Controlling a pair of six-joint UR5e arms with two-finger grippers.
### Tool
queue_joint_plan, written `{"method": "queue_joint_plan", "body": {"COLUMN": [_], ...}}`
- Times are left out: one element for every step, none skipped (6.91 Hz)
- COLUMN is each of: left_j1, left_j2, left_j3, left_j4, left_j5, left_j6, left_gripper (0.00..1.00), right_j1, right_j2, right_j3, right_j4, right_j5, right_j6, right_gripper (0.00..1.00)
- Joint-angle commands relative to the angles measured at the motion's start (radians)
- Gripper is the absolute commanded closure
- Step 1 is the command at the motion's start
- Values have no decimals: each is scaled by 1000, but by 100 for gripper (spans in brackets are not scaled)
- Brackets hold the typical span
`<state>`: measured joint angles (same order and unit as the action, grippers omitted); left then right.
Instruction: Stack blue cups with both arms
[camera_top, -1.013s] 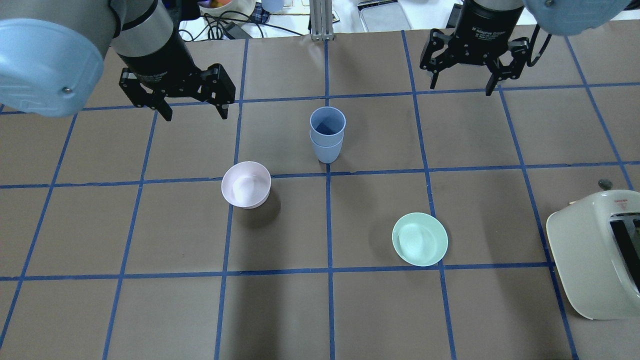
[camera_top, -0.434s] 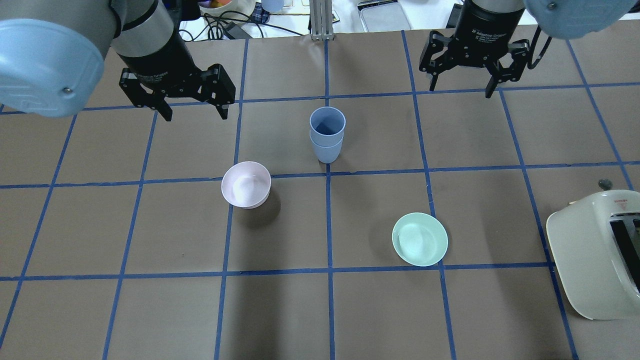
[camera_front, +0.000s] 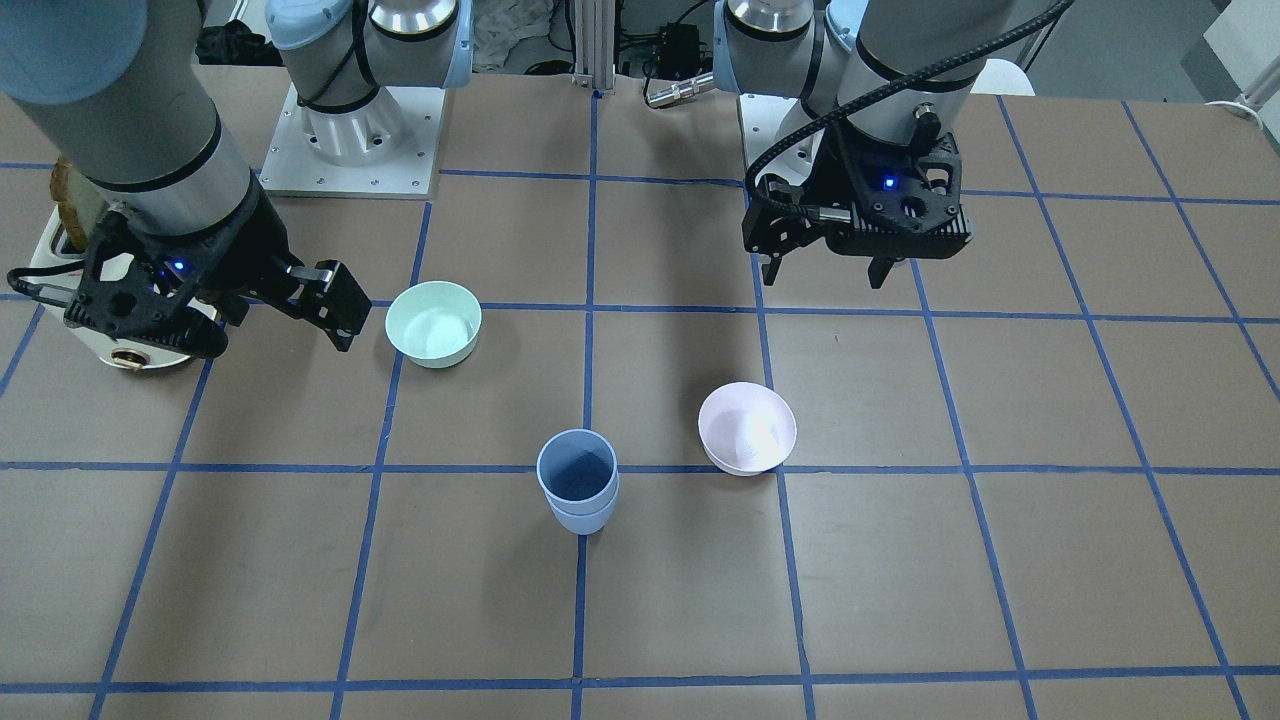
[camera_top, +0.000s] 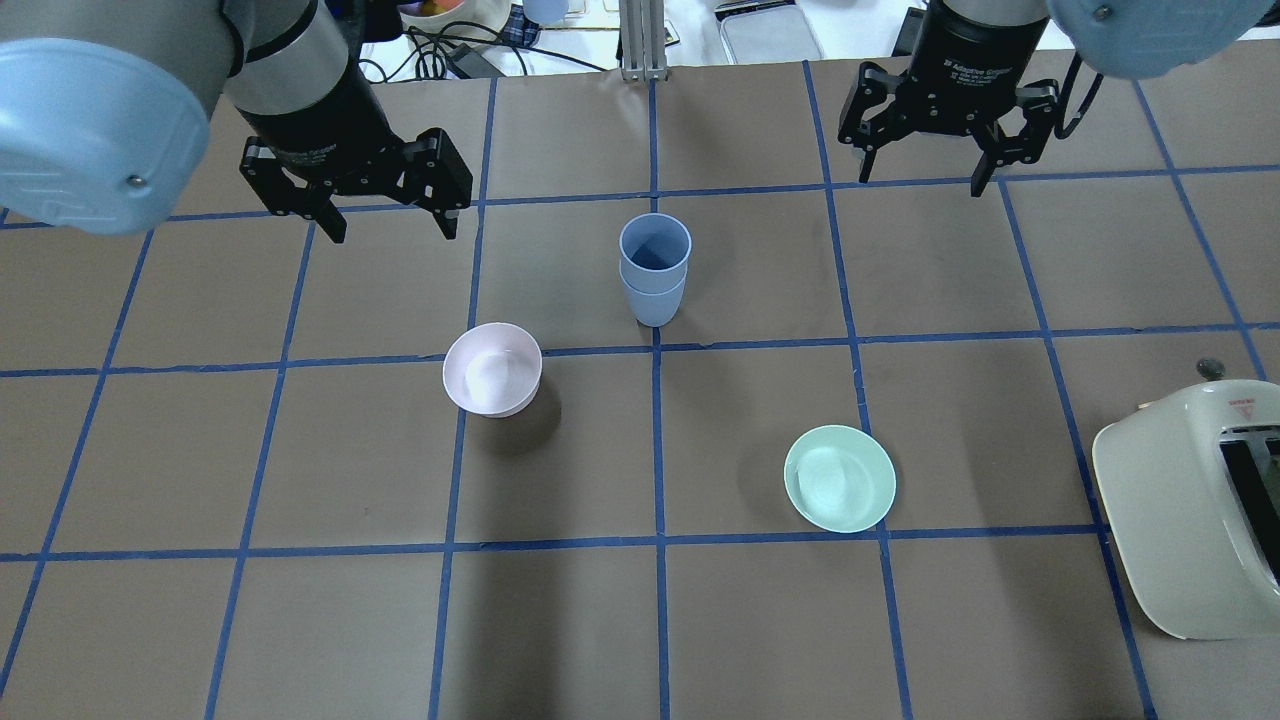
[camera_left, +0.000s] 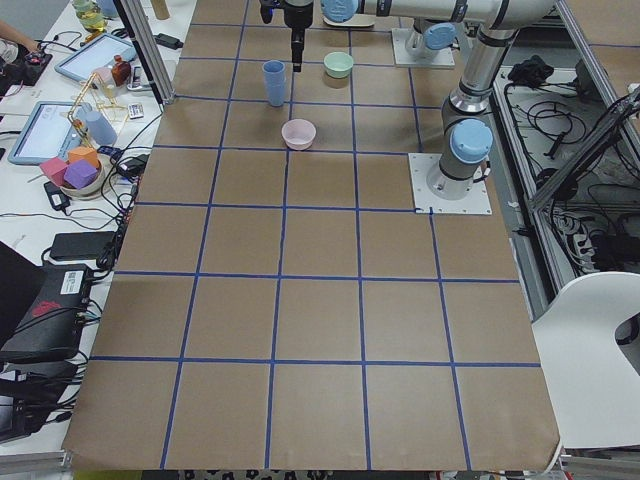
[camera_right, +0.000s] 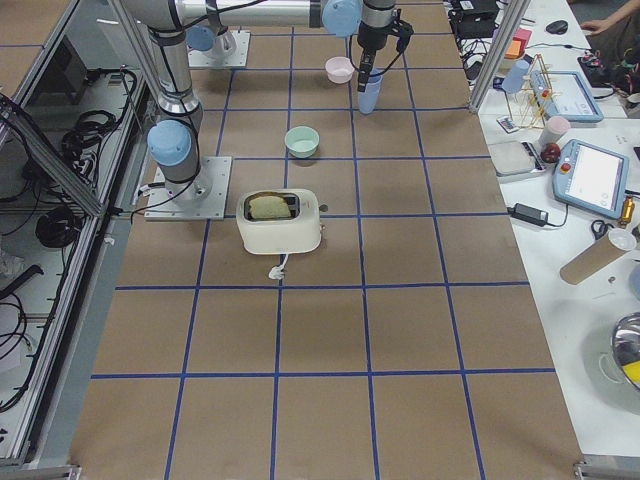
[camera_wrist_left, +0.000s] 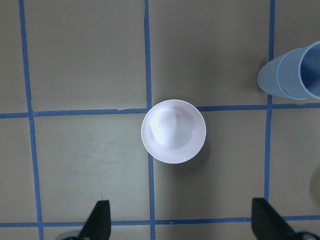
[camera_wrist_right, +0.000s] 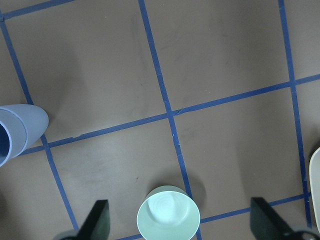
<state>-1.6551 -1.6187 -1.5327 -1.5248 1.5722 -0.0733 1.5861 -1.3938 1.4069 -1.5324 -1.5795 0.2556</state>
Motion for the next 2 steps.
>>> {"method": "queue_joint_plan", "body": {"left_j1": [0, 0], "left_j2": [-3, 0], "left_j3": [2, 2], "left_j4": [0, 0], "left_j5": [-1, -1], "left_j6": [-3, -3], "left_gripper": [0, 0], "right_j1": [0, 0], "right_j2": [-1, -1], "right_j3": [0, 0], "right_j4": [0, 0], "right_j5": [-4, 3], "right_j6": [1, 2], "right_gripper": [0, 0]}}
